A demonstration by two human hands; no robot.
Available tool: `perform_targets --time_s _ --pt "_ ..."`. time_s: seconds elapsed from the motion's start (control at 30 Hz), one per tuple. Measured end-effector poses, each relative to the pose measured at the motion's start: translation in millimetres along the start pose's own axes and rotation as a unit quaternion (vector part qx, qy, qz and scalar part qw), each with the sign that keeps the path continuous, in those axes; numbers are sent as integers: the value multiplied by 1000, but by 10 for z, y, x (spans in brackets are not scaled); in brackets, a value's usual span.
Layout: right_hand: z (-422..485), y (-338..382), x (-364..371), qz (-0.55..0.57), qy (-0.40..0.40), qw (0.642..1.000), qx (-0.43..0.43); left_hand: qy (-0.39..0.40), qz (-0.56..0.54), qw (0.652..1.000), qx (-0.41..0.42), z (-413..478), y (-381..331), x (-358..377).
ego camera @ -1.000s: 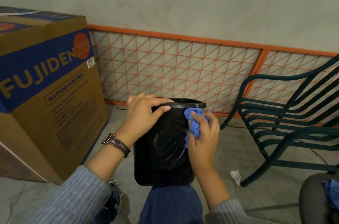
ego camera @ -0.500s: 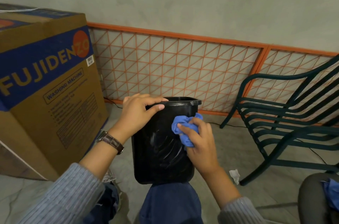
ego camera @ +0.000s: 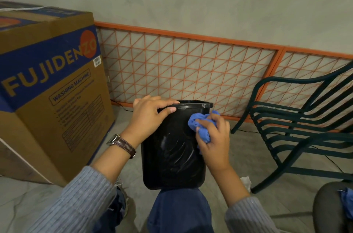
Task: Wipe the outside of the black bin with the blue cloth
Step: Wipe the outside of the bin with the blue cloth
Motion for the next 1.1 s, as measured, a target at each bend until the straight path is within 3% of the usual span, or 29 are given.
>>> perform_targets --time_s 0.07,0.17,0.23,0.4,0.57,0.6,0.73,0.8,0.9,0.97,1.1 --pt "21 94 86 -29 -17 999 15 -7 7 1000 5 -4 -12 25" --pt "-73 163 203 -67 65 991 -100 -12 -4 1000 0 -1 65 5" --pt "-75 104 159 -49 87 987 -123 -10 -9 1000 -3 -4 102 -7" --pt "91 143 128 -24 -14 999 25 -1 4 1000 2 36 21 40" --pt "-58 221 191 -58 72 980 -178 -2 -7 1000 0 31 89 14" --pt "-39 177 160 -52 76 980 -177 -3 -7 1000 -3 22 96 10" --pt "116 115 113 -29 17 999 -34 -12 6 1000 3 14 35 35" --pt "91 223 185 -62 10 997 -53 -8 11 1000 5 12 25 51" --pt "-5 300 246 -86 53 981 -164 -3 8 1000 -2 14 61 36" --pt "3 245 204 -78 76 975 -193 -4 8 1000 -2 17 66 31" --pt "129 139 136 -37 17 997 -64 -2 23 1000 5 27 -5 58"
Point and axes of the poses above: each hand's wrist, its own z-axis towards the middle knuckle, its own x-axis out of the palm, y = z × x, the point moved 5 cm from there along z, towards the middle knuckle, and after that the axes turned 6 degrees about -z, right-handed, at the moved point
